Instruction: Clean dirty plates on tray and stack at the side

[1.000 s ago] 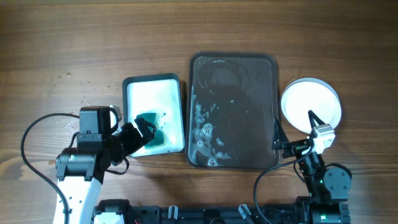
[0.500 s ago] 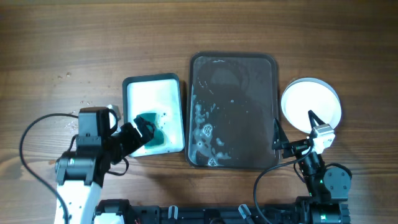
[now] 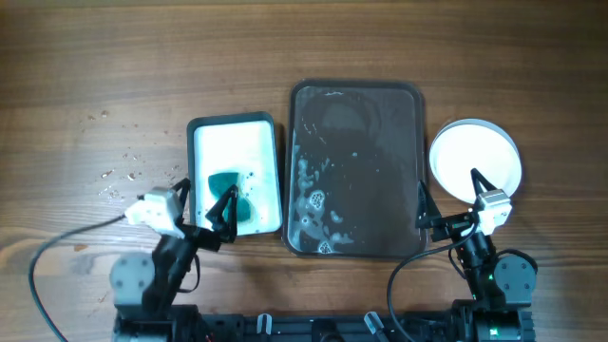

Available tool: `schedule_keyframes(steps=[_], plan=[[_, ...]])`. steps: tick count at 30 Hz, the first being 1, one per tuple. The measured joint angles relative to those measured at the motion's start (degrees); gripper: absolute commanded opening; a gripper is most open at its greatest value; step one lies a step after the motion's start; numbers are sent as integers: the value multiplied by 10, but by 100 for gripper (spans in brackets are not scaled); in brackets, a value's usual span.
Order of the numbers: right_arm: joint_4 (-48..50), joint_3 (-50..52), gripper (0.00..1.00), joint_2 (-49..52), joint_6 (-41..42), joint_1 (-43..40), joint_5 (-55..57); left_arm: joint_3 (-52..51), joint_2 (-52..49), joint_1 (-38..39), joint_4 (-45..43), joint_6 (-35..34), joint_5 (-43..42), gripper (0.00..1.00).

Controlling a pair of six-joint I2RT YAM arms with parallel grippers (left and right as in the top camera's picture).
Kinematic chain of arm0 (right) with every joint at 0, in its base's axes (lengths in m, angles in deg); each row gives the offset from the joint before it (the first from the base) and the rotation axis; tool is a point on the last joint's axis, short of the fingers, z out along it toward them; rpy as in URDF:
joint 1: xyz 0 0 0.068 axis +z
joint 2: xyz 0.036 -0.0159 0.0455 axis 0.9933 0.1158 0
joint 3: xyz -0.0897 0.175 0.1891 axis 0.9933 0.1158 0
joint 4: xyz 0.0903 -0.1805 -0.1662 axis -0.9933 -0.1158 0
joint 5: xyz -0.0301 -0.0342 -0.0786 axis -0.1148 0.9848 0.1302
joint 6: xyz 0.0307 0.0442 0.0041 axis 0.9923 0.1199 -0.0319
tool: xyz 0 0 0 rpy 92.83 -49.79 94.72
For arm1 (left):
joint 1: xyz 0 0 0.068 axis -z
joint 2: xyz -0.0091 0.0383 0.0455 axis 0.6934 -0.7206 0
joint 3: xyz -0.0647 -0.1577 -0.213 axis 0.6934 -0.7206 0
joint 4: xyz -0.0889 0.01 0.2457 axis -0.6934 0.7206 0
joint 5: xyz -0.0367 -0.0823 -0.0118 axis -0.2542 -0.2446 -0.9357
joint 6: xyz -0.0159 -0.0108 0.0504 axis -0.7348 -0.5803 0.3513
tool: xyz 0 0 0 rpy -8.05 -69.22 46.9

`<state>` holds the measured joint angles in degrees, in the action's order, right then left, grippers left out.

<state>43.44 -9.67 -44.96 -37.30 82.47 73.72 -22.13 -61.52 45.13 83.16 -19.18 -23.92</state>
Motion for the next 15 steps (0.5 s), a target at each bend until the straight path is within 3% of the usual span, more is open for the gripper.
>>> schedule_keyframes(steps=[6, 15], plan=[[0, 0, 100, 0, 0, 0, 0, -94, 70, -1, -103, 3, -1, 100], [0, 0, 100, 0, 0, 0, 0, -127, 70, -1, -104, 3, 2, 100]])
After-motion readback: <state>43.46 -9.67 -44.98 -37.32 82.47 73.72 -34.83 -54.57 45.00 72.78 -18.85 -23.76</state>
